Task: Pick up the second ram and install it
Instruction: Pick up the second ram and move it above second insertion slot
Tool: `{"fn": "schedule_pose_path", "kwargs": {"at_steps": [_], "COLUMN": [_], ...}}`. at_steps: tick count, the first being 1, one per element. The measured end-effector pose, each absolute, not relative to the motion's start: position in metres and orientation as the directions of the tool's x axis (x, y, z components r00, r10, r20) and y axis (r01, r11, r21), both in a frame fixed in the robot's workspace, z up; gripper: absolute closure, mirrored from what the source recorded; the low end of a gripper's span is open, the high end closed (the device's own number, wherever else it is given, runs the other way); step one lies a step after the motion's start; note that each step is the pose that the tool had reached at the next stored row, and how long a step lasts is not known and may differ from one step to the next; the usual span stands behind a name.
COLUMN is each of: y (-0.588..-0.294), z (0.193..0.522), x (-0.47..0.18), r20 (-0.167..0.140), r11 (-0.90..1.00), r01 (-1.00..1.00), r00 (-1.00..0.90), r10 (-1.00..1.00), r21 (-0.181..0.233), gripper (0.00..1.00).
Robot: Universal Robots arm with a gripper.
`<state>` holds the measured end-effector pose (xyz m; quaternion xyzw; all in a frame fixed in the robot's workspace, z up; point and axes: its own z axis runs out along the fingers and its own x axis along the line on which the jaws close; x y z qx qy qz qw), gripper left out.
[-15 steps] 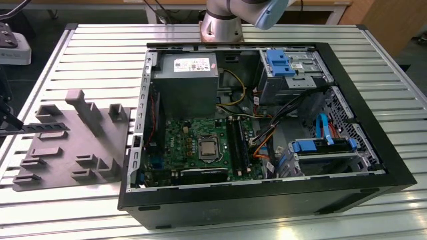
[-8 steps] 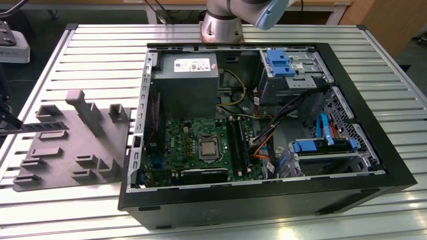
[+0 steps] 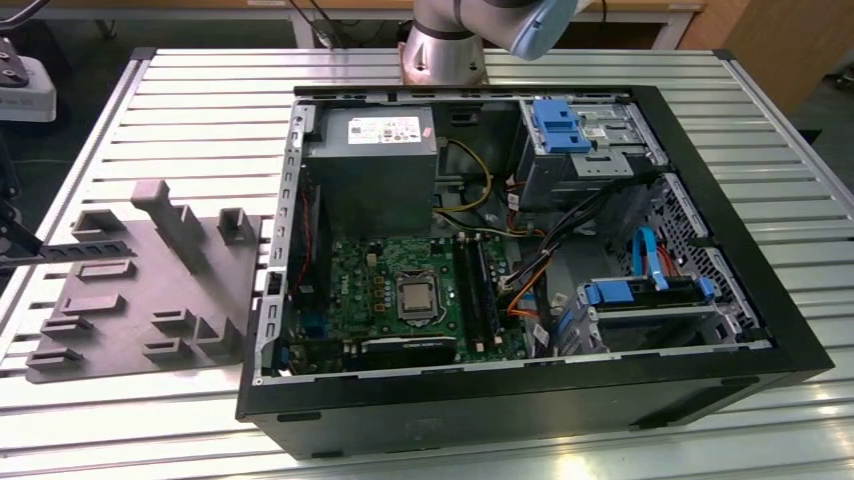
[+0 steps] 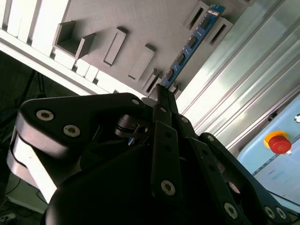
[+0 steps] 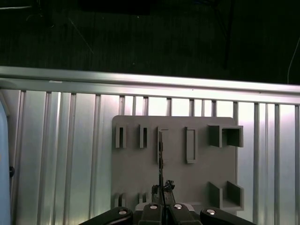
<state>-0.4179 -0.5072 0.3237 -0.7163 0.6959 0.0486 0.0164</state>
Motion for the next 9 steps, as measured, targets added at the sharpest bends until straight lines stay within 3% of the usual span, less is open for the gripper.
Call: {"fn": "schedule_pose_path", "kwargs": {"at_steps": [9], "y": [-0.5072], "z": [0.3269], "x": [-0.4179], "r20": [-0.093], "r11": [-0.031], "r01": [-0.999], "r00": [0.027], "r10": [-0.995], "r21": [0.044], "gripper": [0.88]}}
